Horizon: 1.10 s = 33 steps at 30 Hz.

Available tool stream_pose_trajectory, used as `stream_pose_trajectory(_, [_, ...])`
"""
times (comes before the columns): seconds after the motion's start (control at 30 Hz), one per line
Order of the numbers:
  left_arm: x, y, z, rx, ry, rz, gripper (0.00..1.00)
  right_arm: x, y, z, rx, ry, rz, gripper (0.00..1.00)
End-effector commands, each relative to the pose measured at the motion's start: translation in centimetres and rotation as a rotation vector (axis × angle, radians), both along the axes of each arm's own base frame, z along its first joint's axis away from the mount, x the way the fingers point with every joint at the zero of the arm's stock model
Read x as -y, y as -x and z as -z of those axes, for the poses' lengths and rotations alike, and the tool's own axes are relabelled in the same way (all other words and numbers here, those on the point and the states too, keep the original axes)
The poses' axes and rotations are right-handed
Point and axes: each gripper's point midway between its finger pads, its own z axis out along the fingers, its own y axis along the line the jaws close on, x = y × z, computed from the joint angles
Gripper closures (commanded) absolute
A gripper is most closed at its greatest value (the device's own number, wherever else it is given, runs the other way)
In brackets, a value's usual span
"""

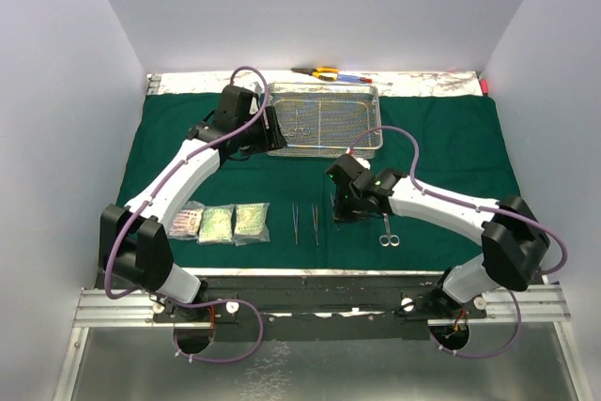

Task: Open and lay out the surgical kit
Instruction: Place the medical item in the surgical kit.

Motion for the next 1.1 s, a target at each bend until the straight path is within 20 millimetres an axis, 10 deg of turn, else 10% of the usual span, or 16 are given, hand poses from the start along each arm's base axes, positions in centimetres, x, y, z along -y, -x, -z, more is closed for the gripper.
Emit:
stream_pose_trajectory(0.0, [-2.2,0.6,0.0,0.030,-0.080,-0.056,0.33,-0.5,1.5,2.2,-0.076,0.012,-0.050,0.99])
stream_pose_trajectory(0.67, [-3.5,2.0,1.1,0.016,-0.116,-0.085,0.33,-1.0,3.6,6.7,-0.244,0.054,-0.109,0.98])
stream_pose_trajectory(1.07, [-3.8,1.5,0.5,0.034,-0.130,-0.101,0.33,-1.4,1.7,2.1,-0.162,0.061,-0.071,0.64])
